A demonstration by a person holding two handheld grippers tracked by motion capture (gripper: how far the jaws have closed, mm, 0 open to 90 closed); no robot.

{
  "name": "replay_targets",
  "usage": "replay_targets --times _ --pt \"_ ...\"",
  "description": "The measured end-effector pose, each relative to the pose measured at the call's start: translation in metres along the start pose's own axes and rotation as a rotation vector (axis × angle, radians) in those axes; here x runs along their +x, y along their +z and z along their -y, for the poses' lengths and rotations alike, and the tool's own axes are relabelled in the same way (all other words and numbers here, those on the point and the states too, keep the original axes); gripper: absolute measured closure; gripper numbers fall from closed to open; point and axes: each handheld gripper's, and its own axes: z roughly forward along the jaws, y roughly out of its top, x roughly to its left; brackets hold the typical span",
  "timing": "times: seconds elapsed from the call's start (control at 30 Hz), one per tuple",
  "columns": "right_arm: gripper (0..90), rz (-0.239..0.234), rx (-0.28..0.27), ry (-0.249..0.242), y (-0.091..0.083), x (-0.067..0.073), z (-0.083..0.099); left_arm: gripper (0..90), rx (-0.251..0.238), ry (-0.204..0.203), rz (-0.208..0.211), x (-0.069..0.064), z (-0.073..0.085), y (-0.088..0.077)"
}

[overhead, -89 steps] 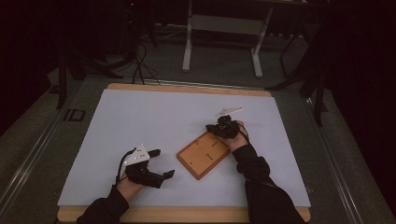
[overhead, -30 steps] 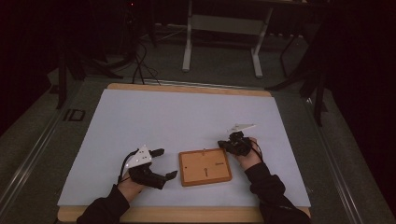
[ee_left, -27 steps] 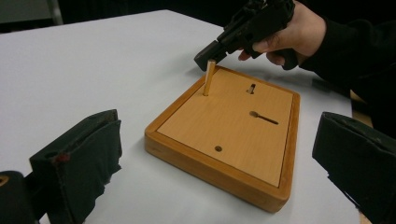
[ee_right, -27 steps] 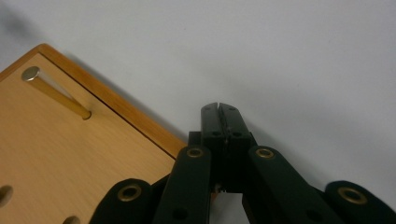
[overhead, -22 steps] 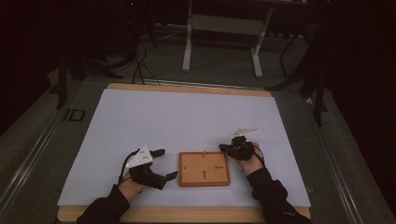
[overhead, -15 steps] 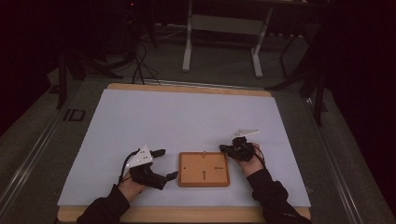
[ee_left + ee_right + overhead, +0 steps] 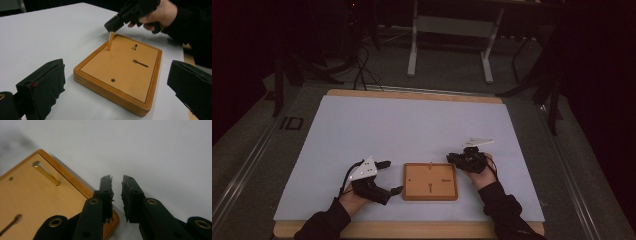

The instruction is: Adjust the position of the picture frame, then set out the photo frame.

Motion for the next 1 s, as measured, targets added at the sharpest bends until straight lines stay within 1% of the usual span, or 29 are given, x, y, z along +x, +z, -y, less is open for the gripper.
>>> replay_targets --times 0.03,0.07,0.1,0.13,0.17,0.2,0.23,0.3,0.33,0.4,0.43,0.47,0.5,0.57,0.6,0.63,0.67,0.7,0.77,0.8,0.87,0.9,0.93,1.0 --pt "69.8 0.000 0.000 -0.006 -0.002 0.002 0.001 1.9 0.010 -0.013 0.010 0.000 -0.001 0.000" --pt "67.0 0.011 -0.005 -0.017 -0.003 0.003 0.001 1.9 0.024 -0.043 0.026 0.000 -0.002 0.001" --pt "67.0 0.011 -0.005 -0.017 -0.003 0.003 0.001 1.9 0.024 -0.043 0.026 0.000 -0.002 0.001" --pt "62.4 0.014 -0.009 -0.022 -0.005 0.004 0.002 1.9 0.032 -0.060 0.034 0.000 -0.003 0.001" --pt "57.4 0.030 -0.019 -0.036 -0.008 0.006 0.003 1.9 0.044 -0.063 0.029 0.000 -0.004 0.001" --pt "57.4 0.030 -0.019 -0.036 -0.008 0.006 0.003 1.9 0.052 -0.051 0.014 -0.001 -0.005 0.001" --pt "54.4 0.027 -0.029 -0.040 -0.012 0.008 0.004 1.9 0.061 -0.050 0.032 -0.001 -0.007 0.001" --pt "48.3 0.033 -0.045 -0.043 -0.017 0.010 0.005 1.9 0.061 -0.053 0.038 0.000 -0.008 0.001" --pt "46.9 0.031 -0.056 -0.042 -0.020 0.010 0.006 1.9 0.071 -0.039 0.042 0.000 -0.010 0.002" --pt "46.9 0.036 -0.064 -0.046 -0.024 0.011 0.007 1.9 0.071 -0.039 0.042 0.000 -0.010 0.002" --pt "33.9 0.022 -0.085 -0.043 -0.031 0.013 0.009 1.9 0.070 -0.028 0.053 0.000 -0.013 0.006" --pt "29.5 0.016 -0.097 -0.032 -0.035 0.014 0.011 1.9 0.070 -0.028 0.053 0.000 -0.013 0.006" --pt "24.8 0.002 -0.109 -0.032 -0.038 0.014 0.012 1.9 0.069 -0.027 0.071 0.000 -0.014 0.008" --pt "24.8 0.002 -0.109 -0.032 -0.038 0.014 0.012 1.9 0.069 -0.022 0.073 0.000 -0.016 0.010" --pt "14.6 -0.032 -0.140 -0.010 -0.049 0.016 0.017 2.5 0.068 -0.018 0.078 0.001 -0.018 0.013" --pt "14.7 -0.034 -0.153 -0.004 -0.052 0.017 0.019 2.5 0.066 -0.019 0.078 0.002 -0.020 0.015" --pt "13.7 -0.032 -0.155 -0.014 -0.056 0.018 0.021 2.5 0.052 -0.023 0.088 0.003 -0.023 0.018" --pt "14.1 -0.038 -0.159 -0.027 -0.059 0.020 0.023 2.8 0.049 -0.033 0.091 0.004 -0.025 0.020" --pt "14.2 -0.040 -0.167 -0.030 -0.062 0.022 0.025 3.4 0.049 -0.033 0.091 0.004 -0.025 0.020" --pt "14.8 -0.042 -0.173 -0.049 -0.066 0.026 0.028 3.4 0.063 -0.014 0.092 0.005 -0.028 0.026" --pt "15.3 -0.029 -0.176 -0.091 -0.070 0.030 0.032 3.5 0.071 -0.020 0.109 0.006 -0.031 0.030" --pt "16.2 -0.029 -0.181 -0.104 -0.071 0.032 0.035 3.6 0.076 -0.016 0.104 0.006 -0.031 0.032" --pt "16.9 -0.033 -0.178 -0.116 -0.072 0.033 0.036 3.6 0.077 -0.017 0.115 0.006 -0.032 0.034" --pt "16.8 -0.015 -0.172 -0.136 -0.074 0.037 0.040 4.0 0.090 -0.013 0.113 0.007 -0.034 0.038"
